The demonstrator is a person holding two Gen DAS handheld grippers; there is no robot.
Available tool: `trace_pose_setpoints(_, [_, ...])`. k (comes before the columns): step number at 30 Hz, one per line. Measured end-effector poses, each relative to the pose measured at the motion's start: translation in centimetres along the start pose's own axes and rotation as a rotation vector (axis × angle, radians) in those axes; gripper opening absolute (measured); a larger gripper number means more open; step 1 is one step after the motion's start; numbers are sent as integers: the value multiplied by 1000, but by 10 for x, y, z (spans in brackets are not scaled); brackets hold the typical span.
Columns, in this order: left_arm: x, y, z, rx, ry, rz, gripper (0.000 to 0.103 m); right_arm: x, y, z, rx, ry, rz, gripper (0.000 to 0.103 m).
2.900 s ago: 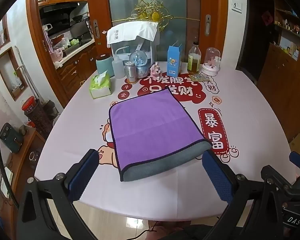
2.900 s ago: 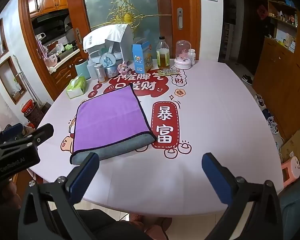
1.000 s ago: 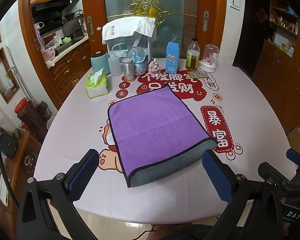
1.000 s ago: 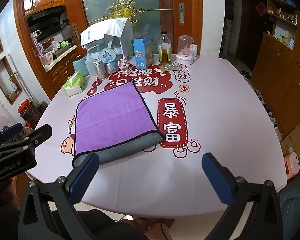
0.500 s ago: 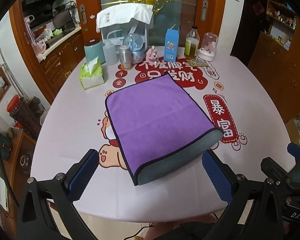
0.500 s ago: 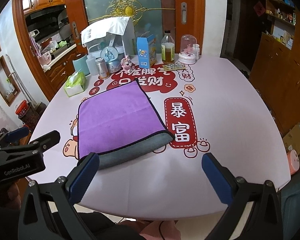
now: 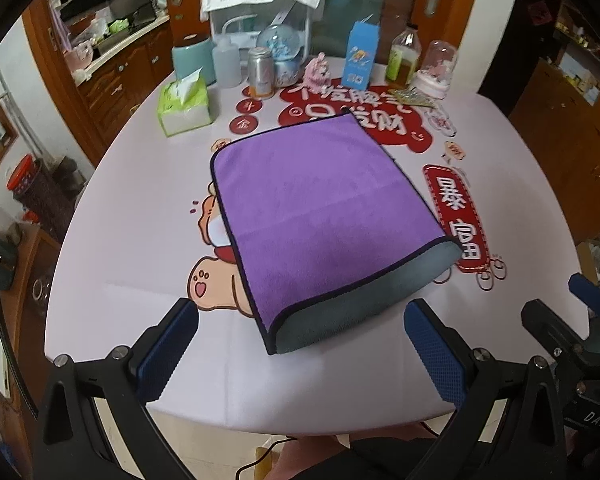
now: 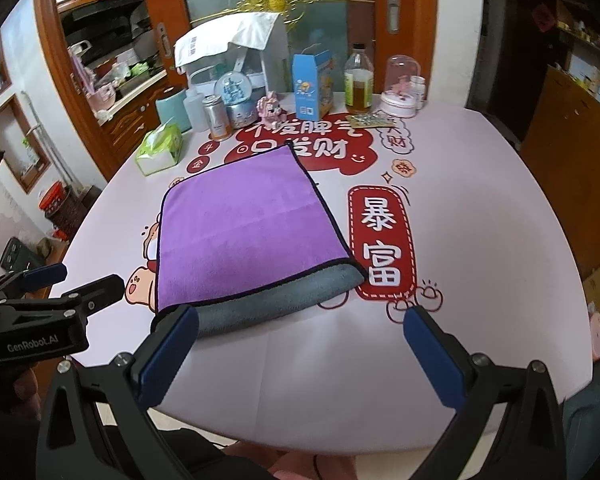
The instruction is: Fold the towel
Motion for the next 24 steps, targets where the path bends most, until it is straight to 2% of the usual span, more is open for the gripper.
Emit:
trace_pose_setpoints(14, [7,-53,-1,113,84,68,102,-1,-61,25,-1,190,87,101])
trace_pose_setpoints(24, [20,-102,-6,182,161,91,102,-1,-119,21,23,328,161,95])
Point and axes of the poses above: each gripper's, at about its wrist camera, not at the fingertips, and y roughly against the way its jaws point, x to its left, z to its top, the point moved 9 cm from there along -y, roughly the way its jaws point, and after that the axes turned 11 degrees about -z, right-handed, at the moved point
